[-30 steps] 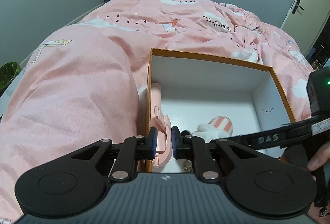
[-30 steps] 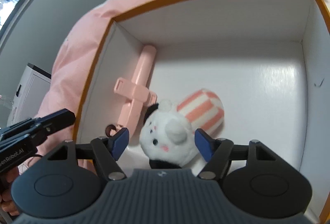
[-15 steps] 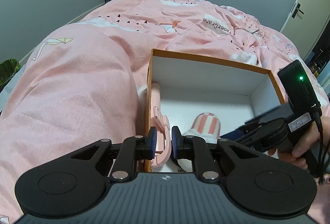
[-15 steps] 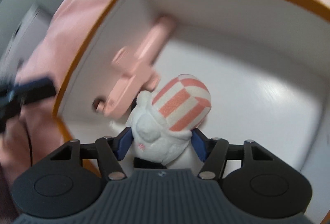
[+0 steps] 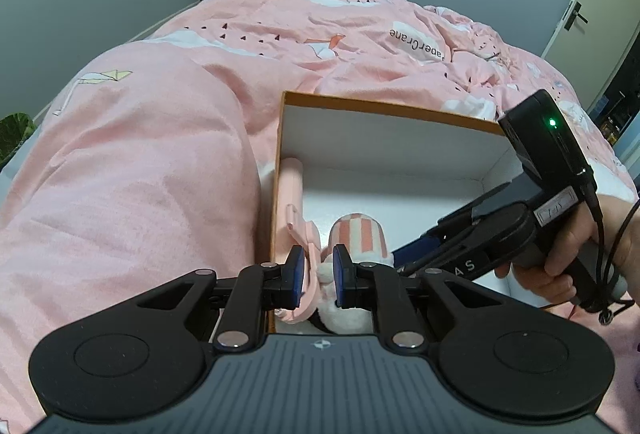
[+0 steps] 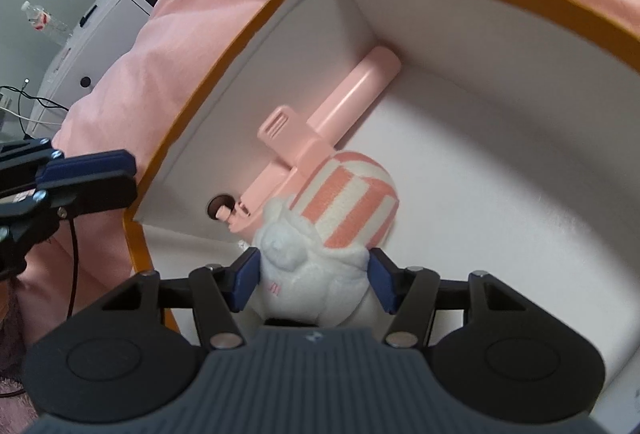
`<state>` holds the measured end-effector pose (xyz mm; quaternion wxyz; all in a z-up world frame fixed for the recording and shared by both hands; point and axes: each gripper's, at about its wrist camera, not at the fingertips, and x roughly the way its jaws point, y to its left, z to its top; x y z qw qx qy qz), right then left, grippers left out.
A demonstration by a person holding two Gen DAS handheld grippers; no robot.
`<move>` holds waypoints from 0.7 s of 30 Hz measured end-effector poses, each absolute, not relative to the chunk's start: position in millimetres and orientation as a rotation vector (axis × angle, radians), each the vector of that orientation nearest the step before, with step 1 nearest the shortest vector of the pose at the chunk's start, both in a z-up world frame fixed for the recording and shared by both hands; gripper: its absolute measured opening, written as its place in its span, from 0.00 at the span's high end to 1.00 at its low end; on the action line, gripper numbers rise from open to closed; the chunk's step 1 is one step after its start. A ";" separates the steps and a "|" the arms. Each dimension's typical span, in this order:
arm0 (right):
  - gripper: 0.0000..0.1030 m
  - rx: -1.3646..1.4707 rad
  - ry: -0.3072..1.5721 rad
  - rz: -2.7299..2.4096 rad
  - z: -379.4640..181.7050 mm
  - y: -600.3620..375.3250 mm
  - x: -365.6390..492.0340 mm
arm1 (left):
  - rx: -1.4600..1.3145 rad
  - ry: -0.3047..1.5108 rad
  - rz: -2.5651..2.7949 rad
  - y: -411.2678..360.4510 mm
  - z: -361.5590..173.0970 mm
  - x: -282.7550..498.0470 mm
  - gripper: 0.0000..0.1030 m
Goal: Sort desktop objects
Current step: 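Move the right tool out of the box toward the item pile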
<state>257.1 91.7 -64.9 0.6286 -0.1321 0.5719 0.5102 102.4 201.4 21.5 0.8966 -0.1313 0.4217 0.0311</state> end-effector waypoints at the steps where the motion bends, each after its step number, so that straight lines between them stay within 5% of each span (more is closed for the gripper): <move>1: 0.41 -0.281 1.324 1.173 -65.4 86.5 255.5 | -0.268 0.877 0.064 199.5 20.7 103.1 0.84; 21: 0.33 -0.103 1.007 1.056 -0.6 7.3 206.3 | -0.177 0.944 0.038 168.7 40.5 84.3 0.83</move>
